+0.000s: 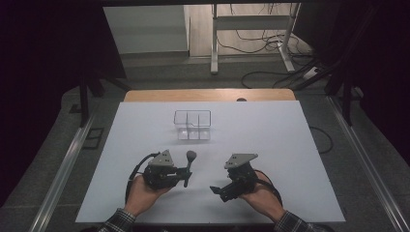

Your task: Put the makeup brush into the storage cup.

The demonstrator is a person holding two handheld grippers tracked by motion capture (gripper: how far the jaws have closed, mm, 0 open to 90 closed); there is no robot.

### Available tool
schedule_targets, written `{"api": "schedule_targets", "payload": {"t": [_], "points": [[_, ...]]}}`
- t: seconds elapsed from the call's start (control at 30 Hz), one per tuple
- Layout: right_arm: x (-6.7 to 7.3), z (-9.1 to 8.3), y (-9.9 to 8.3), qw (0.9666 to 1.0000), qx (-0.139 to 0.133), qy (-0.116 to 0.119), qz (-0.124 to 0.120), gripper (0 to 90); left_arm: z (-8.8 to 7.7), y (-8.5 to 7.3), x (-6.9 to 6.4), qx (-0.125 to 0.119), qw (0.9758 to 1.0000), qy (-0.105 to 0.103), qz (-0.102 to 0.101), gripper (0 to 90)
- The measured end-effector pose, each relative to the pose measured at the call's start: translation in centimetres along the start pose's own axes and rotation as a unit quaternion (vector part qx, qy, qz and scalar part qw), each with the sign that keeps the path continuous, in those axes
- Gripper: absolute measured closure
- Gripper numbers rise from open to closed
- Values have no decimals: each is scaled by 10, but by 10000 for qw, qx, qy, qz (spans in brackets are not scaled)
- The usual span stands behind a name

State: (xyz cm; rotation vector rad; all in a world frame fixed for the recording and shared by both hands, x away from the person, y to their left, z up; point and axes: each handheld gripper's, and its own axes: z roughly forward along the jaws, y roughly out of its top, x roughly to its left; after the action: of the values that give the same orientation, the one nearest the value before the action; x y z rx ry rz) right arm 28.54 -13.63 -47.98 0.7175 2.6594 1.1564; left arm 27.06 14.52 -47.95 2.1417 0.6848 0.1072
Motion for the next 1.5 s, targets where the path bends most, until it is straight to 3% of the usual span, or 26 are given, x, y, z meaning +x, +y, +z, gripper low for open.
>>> {"api": "schedule_targets", "payload": {"t": [0.53,0.83,1.5], "points": [[-4,-12,-8,9997,100,-199,-53,0,-7,1,4,-138,9999,14,-93,784],[-7,-19,-15,9993,155,-348,-65,0,-7,7,4,-151,9999,27,-37,784],[-16,-40,-30,9980,71,-625,104,0,-12,21,24,-389,9991,110,-126,784]]}}
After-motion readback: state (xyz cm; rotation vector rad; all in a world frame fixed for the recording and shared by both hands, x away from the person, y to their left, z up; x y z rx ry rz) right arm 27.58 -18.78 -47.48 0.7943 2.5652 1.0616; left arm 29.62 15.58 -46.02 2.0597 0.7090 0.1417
